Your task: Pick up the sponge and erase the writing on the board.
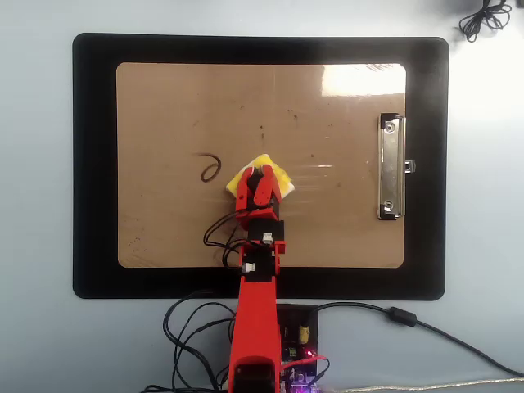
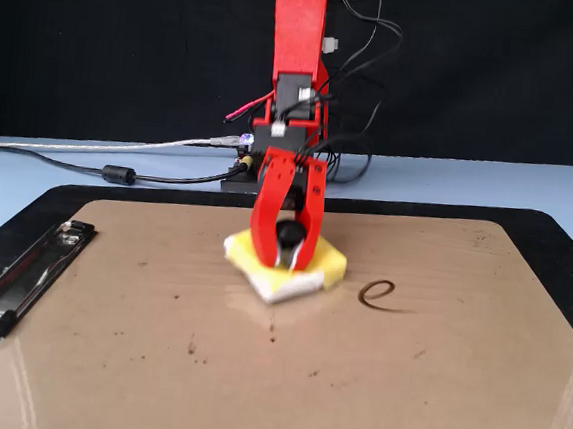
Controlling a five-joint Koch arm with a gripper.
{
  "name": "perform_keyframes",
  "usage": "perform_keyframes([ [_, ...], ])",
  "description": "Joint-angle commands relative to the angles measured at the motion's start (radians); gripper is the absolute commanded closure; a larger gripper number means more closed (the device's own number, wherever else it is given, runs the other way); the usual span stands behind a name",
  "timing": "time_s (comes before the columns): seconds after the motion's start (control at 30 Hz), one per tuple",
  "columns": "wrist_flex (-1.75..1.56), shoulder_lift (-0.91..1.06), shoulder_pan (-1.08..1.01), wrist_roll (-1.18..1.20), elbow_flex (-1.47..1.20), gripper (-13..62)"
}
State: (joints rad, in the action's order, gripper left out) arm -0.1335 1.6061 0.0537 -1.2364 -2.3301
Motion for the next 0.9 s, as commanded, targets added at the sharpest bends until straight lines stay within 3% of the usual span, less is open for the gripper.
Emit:
perform_keyframes([
  [0.0, -0.012, -0.192, -0.002, 0.005, 0.224, 57.4],
  [0.13, -0.014, -0.514, -0.072, 0.009, 0.604, 57.4],
  [0.2, -0.012, -0.505, -0.118, 0.011, 0.555, 57.4],
  [0.4, -0.008, -0.141, -0.270, 0.038, 0.133, 57.4],
  [0.6, -0.020, -0.399, -0.391, 0.135, 0.422, 57.4],
  [0.73, -0.031, -0.420, -0.219, 0.066, 0.448, 57.4],
  [0.87, -0.025, -0.407, 0.067, -0.319, 0.410, 57.4],
])
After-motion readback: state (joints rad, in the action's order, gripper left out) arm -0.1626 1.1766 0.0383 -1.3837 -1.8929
